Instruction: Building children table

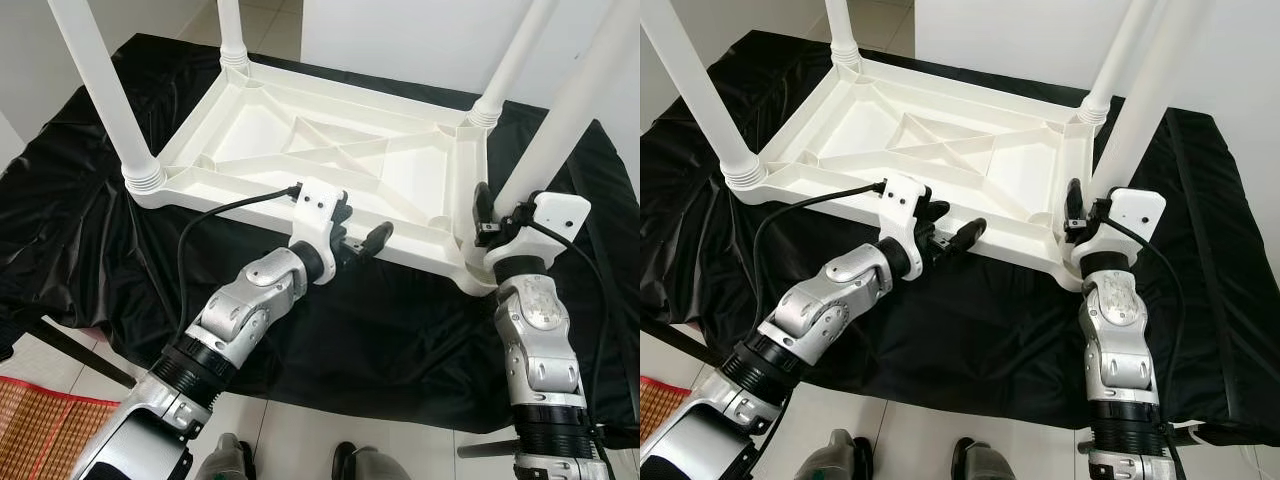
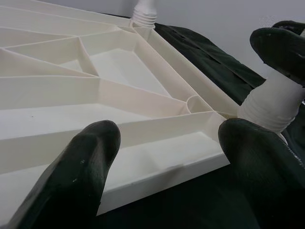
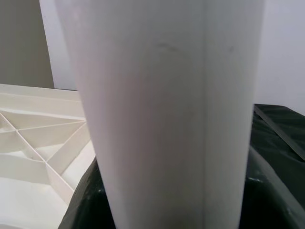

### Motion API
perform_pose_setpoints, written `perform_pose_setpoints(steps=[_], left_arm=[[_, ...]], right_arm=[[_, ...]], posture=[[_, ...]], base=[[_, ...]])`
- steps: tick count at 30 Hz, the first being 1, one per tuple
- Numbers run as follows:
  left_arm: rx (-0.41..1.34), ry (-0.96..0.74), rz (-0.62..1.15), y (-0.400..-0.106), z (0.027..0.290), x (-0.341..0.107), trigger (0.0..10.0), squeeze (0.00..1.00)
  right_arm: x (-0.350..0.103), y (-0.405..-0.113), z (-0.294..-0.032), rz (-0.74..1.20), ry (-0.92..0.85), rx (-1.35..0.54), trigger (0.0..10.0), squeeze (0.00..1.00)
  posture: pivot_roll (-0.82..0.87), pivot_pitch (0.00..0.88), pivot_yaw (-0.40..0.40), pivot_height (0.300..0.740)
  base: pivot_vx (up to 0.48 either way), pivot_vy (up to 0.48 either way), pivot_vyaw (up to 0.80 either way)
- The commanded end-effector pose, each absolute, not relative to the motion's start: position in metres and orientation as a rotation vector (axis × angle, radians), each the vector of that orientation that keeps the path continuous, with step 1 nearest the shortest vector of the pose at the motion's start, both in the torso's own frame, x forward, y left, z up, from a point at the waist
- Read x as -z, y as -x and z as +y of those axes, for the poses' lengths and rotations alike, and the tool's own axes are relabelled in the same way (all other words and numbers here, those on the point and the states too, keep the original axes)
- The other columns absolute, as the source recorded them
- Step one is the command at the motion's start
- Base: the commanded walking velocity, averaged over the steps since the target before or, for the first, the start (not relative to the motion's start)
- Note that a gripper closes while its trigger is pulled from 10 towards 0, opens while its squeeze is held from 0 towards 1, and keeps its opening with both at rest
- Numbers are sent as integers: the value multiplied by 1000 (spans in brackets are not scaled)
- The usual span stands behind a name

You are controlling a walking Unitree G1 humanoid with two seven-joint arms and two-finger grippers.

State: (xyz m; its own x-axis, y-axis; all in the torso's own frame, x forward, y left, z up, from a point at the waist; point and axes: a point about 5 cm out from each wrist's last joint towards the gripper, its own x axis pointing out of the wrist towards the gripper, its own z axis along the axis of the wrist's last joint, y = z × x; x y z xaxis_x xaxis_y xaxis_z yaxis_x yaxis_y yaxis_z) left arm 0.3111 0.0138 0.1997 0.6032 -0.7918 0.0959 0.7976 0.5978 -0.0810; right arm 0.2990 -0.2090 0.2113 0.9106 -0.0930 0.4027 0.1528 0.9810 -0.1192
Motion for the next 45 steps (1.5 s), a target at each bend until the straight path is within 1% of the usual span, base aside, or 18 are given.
perform_pose_setpoints(steps=[1,13,26,36,41,42,45], left_arm=[[1146,92,-57,-298,5,-196,10000,0],[1168,74,-49,-295,3,-195,10000,0],[1339,-25,7,-267,-7,-178,10000,0],[1382,-95,14,-258,-2,-175,10000,0],[1385,-103,11,-256,0,-178,10000,0],[1385,-102,9,-255,1,-179,10000,0],[1384,-102,10,-255,1,-179,10000,0]], right_arm=[[-208,-296,-213,-408,147,153,10000,0],[-196,-289,-214,-386,145,179,10000,0],[-192,-287,-216,-385,144,189,10000,0],[-183,-285,-215,-387,165,147,10000,0],[-176,-277,-214,-405,121,126,10000,0],[-171,-276,-218,-387,85,152,10000,0],[-167,-275,-221,-370,66,173,10000,0]], posture=[[32,163,-22,740],[30,168,-14,740],[31,170,-4,740],[35,175,-4,740],[37,177,2,740],[37,177,2,740],[36,176,7,740]], base=[[0,0,0],[0,0,0],[0,0,0],[0,0,0],[0,0,0],[0,0,0],[0,0,0]])
